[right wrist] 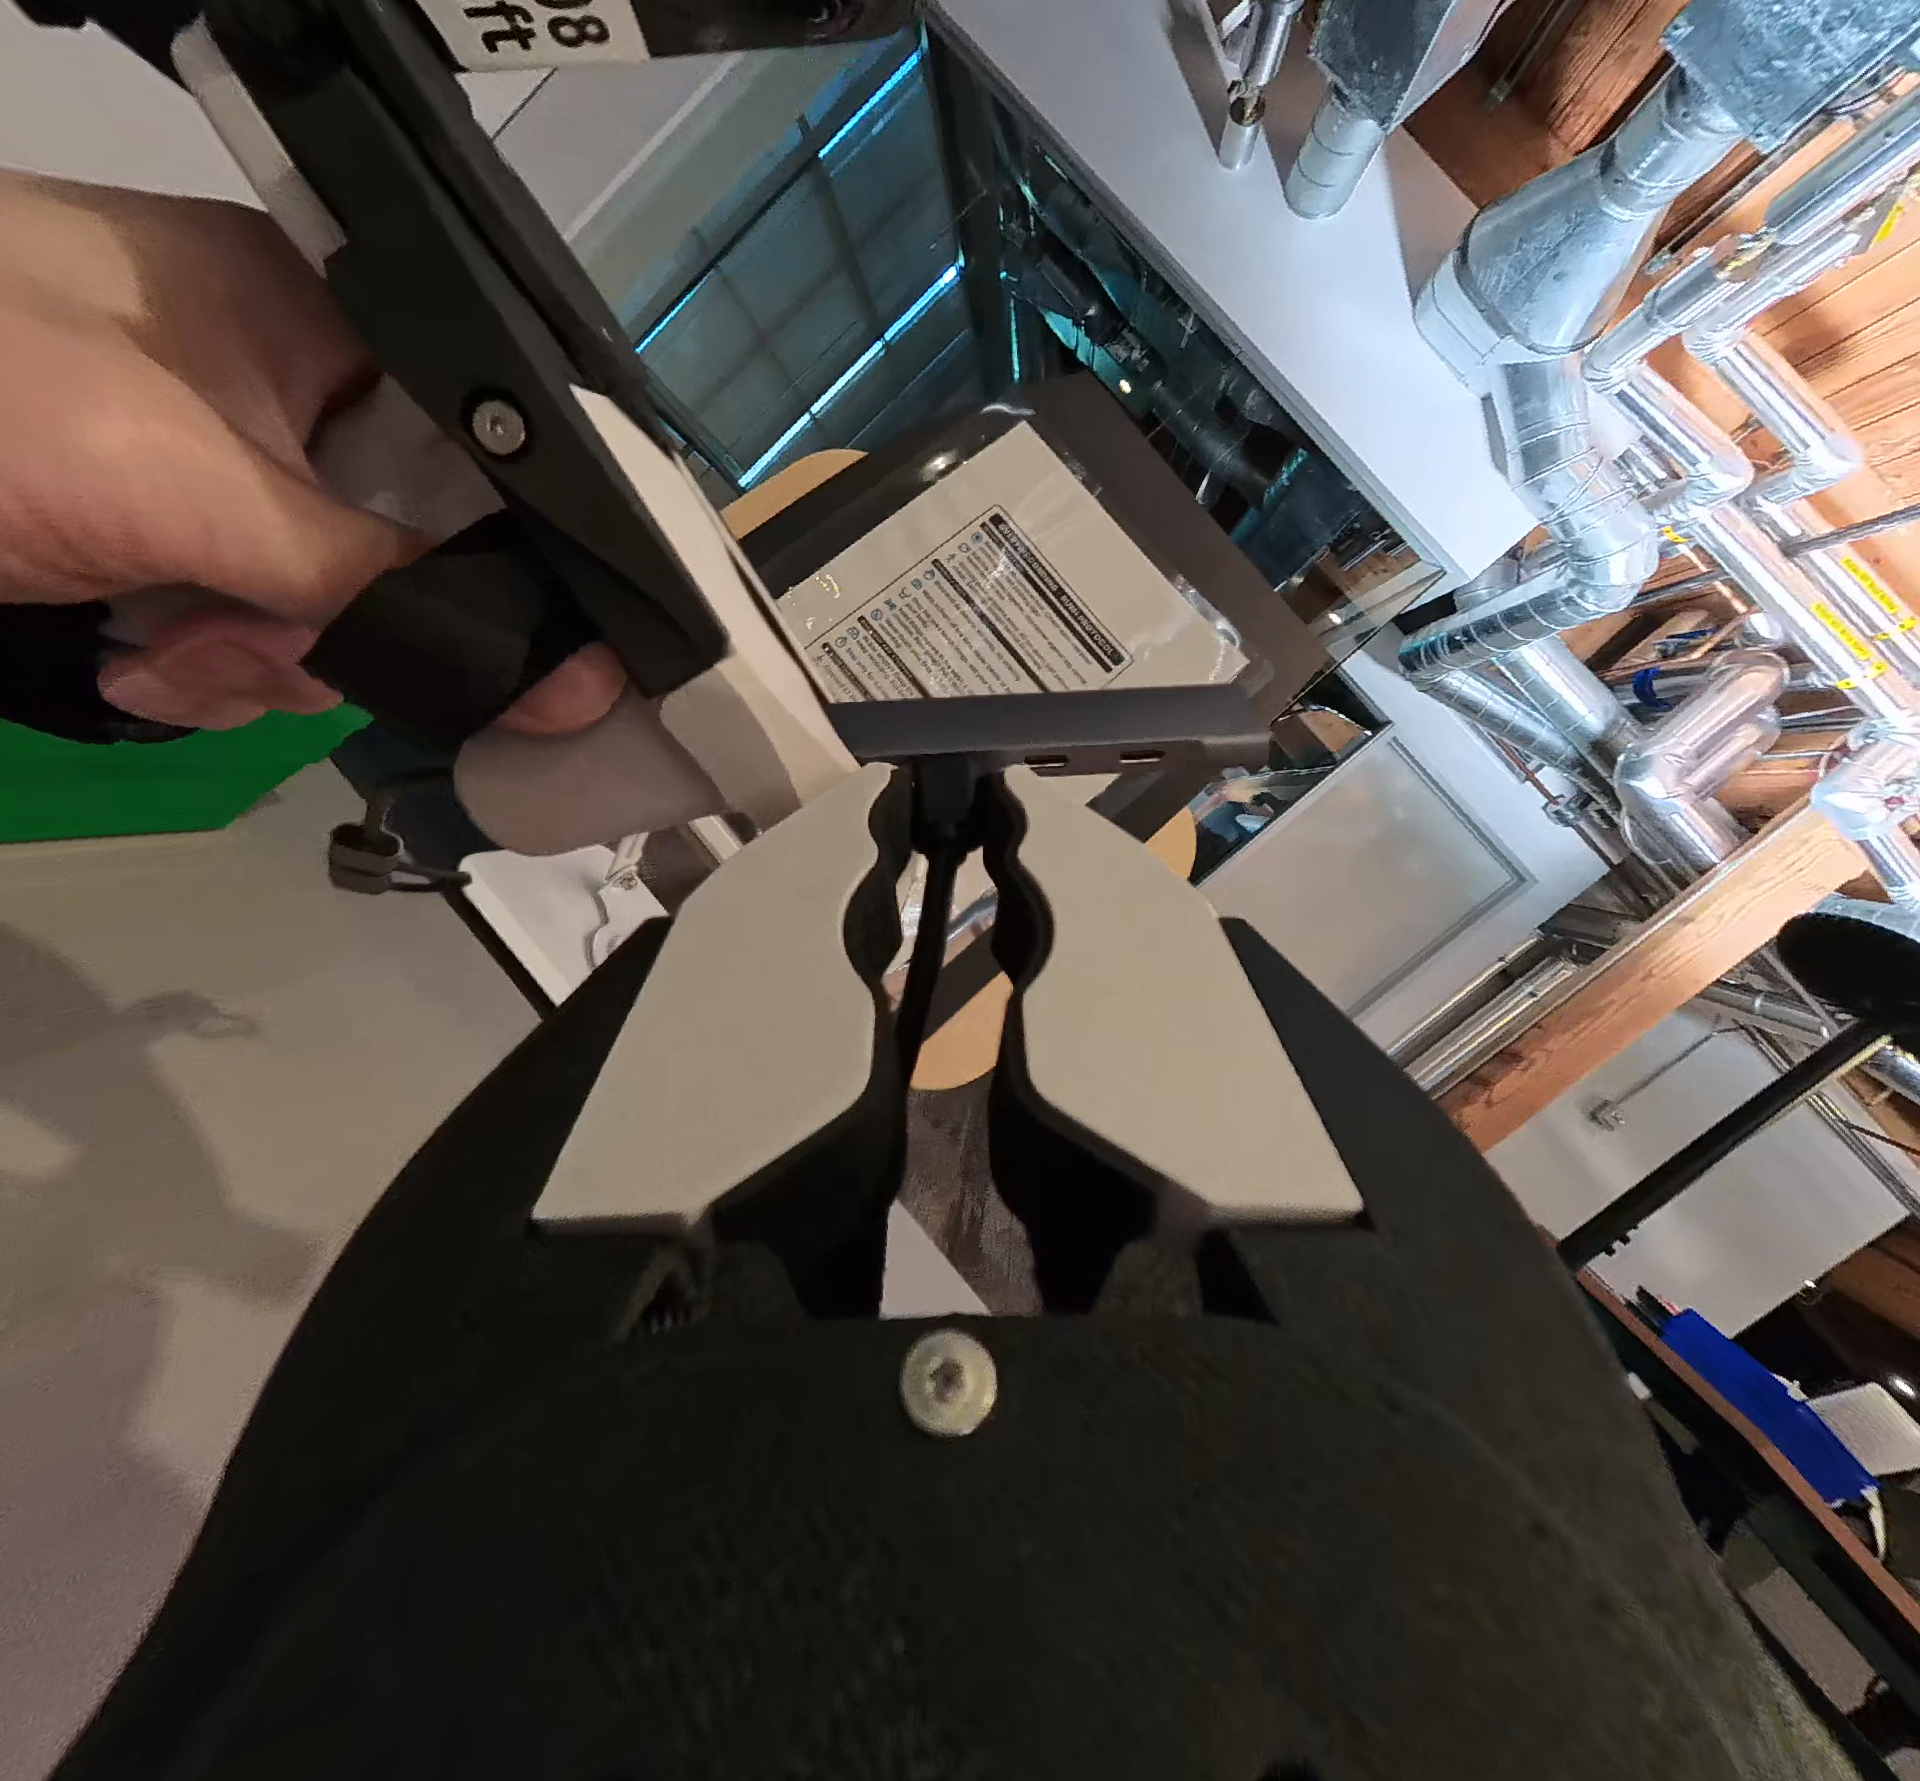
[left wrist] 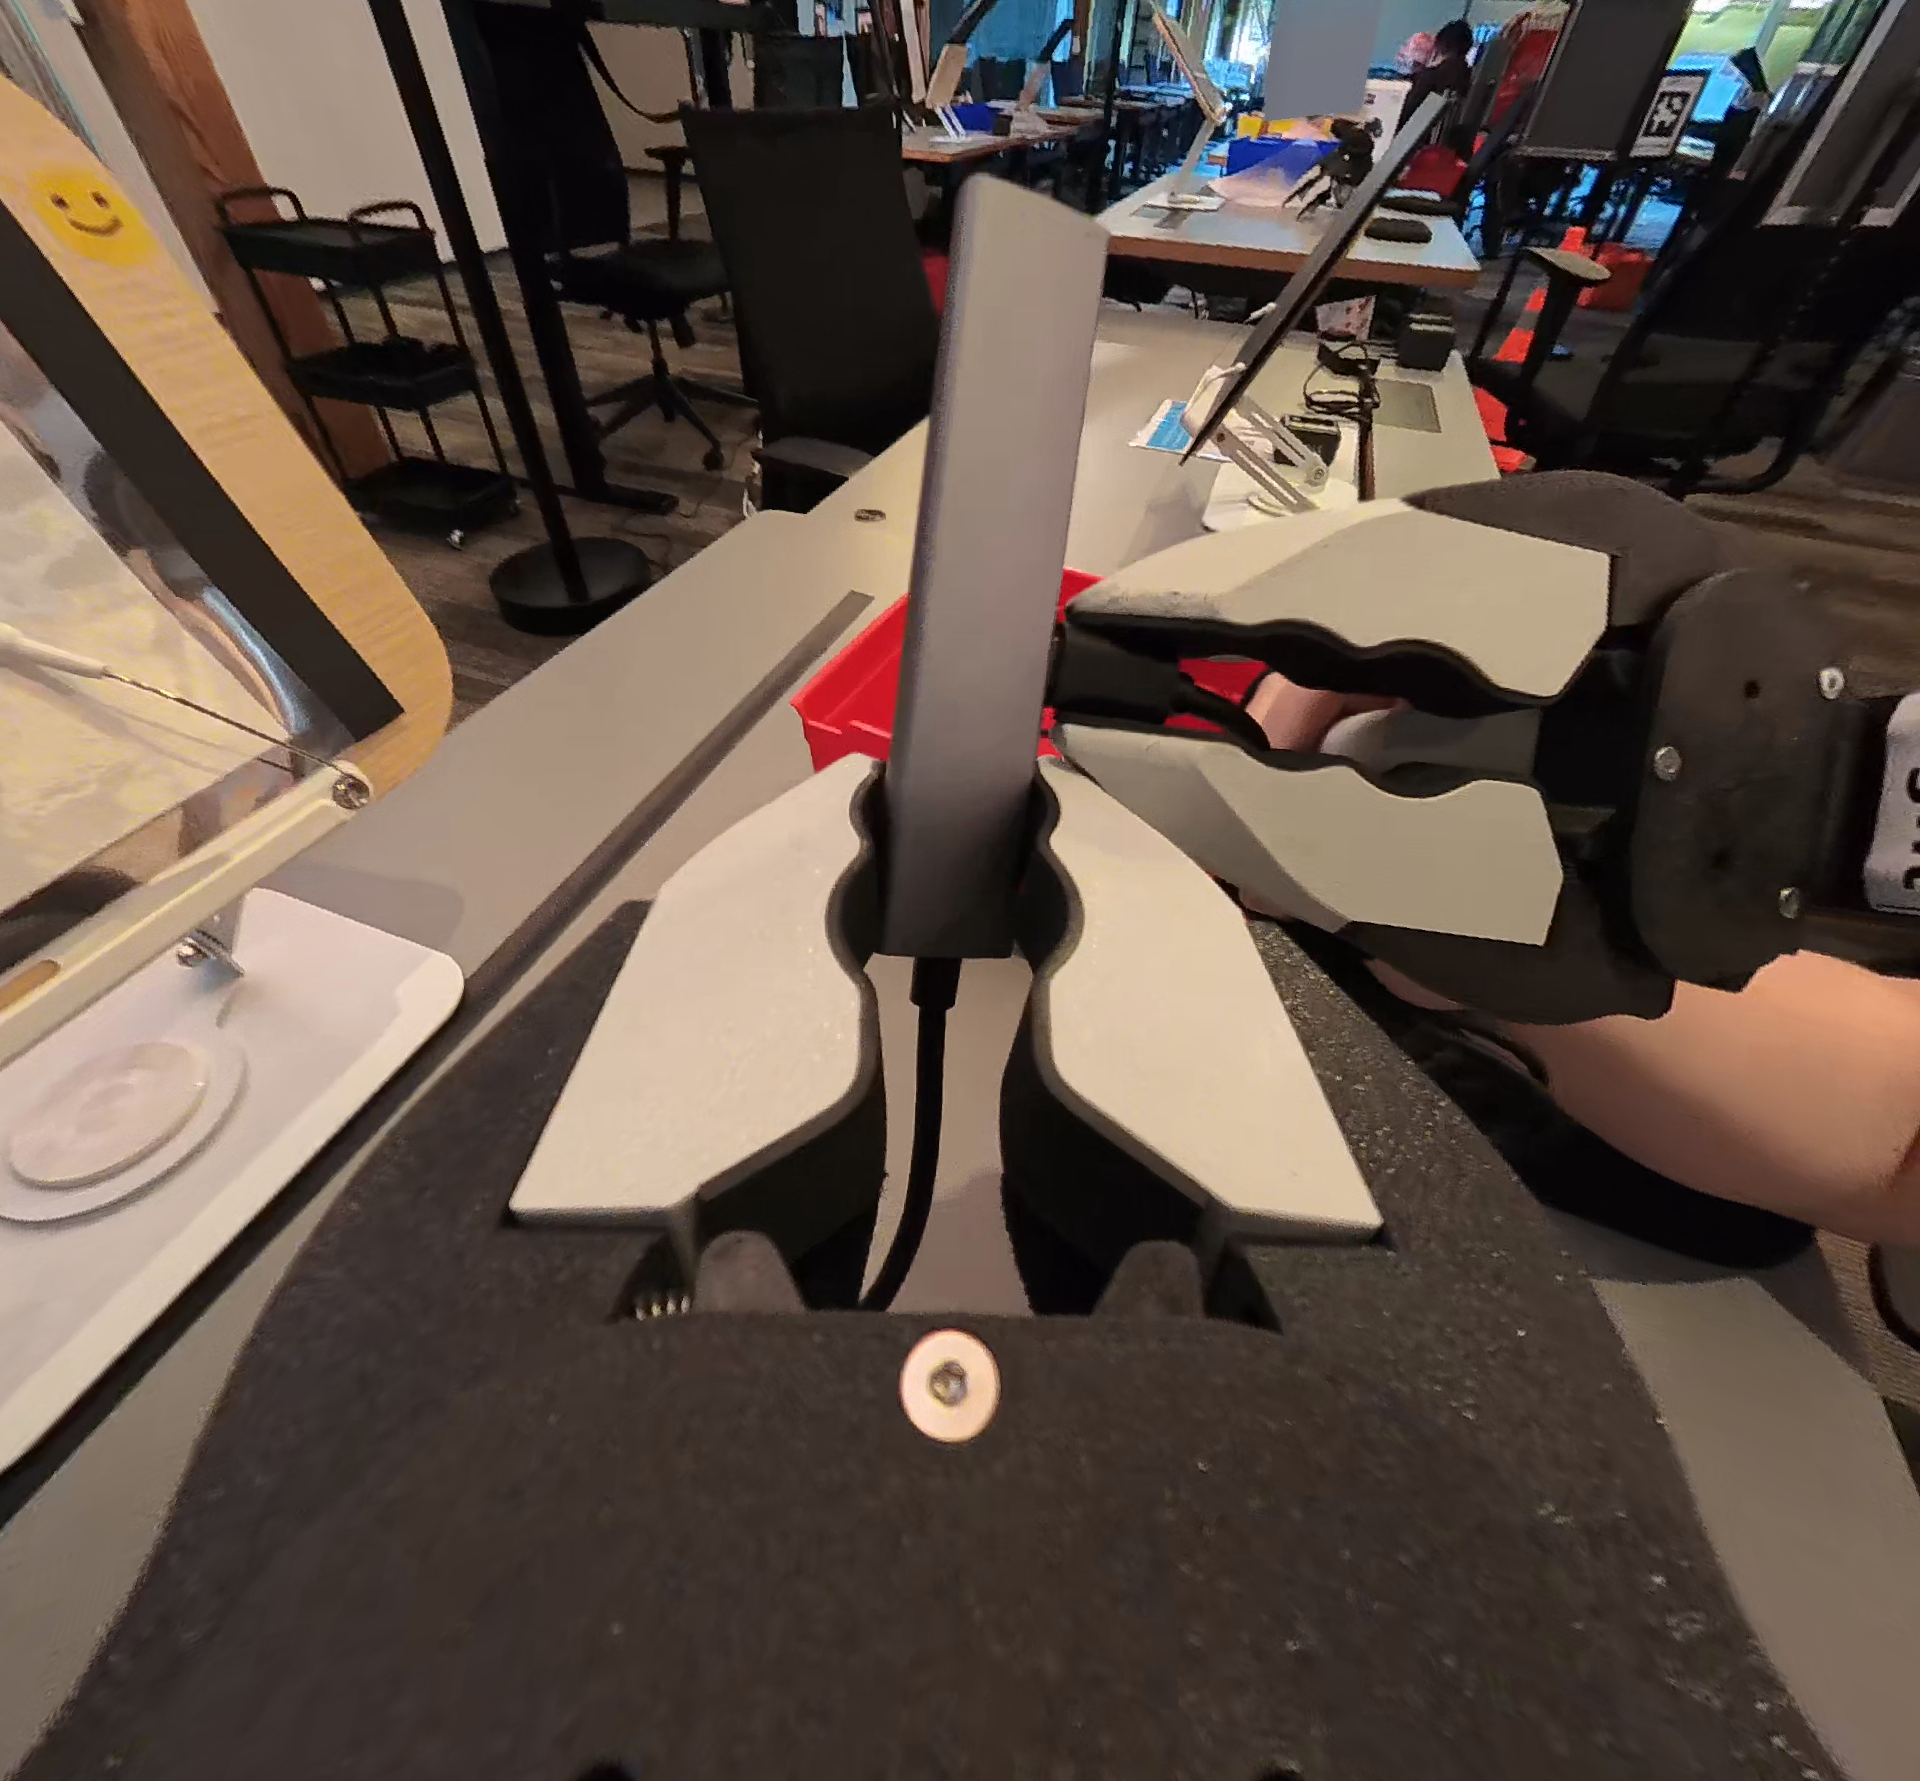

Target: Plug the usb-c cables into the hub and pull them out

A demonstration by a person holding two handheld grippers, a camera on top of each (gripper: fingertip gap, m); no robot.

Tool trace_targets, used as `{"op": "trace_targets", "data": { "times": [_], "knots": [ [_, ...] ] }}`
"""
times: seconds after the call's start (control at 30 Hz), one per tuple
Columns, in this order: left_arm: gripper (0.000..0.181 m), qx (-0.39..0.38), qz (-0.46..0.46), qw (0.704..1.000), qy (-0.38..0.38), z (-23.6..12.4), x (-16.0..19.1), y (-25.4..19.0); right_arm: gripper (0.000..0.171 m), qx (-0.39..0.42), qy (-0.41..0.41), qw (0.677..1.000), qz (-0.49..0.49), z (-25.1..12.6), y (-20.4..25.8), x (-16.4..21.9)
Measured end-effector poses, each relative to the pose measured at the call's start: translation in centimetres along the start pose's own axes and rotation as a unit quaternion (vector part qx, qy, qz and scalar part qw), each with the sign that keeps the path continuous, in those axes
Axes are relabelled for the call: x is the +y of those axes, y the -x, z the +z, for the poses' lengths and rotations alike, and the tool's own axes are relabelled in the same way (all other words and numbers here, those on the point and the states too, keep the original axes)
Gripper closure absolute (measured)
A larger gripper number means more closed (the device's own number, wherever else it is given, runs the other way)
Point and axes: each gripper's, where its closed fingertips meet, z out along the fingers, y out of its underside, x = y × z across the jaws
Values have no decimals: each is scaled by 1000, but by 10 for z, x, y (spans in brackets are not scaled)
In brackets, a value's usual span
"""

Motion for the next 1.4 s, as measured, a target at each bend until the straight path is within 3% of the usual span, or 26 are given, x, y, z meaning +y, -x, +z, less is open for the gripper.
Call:
{"op": "trace_targets", "data": {
  "times": [0.03,0.7,0.77,0.8,0.87,1.0,1.1,1.17,1.3,1.4],
  "knots": [
    [159,0,1,1000,-3,0,-1,-1,157,1,1,1000,-1,0,0,-1],
    [156,-33,34,999,-17,-16,-16,-8,157,34,-24,999,-21,-8,-4,-24],
    [160,-181,17,981,-71,-49,-30,42,158,48,-74,996,-26,-21,-7,-40],
    [161,-193,-22,973,-124,-80,-42,59,158,55,-71,995,-35,-24,-10,-43],
    [161,-67,-110,968,-214,-118,-66,51,157,42,-68,997,10,-20,-11,-39],
    [161,-67,-49,989,-119,-110,-57,35,157,10,-45,999,7,-11,-4,-35],
    [161,-44,-27,991,-122,-104,-61,20,157,-48,-28,996,65,-9,-12,-27],
    [161,-20,-16,992,-122,-100,-60,14,157,-35,-22,995,90,-16,-38,-23],
    [158,102,-22,987,-119,-93,-60,-19,157,-180,-47,980,67,-32,-52,-17],
    [159,142,-7,985,-102,-90,-57,-35,157,-266,-25,963,45,-42,-70,8]
  ]
}}
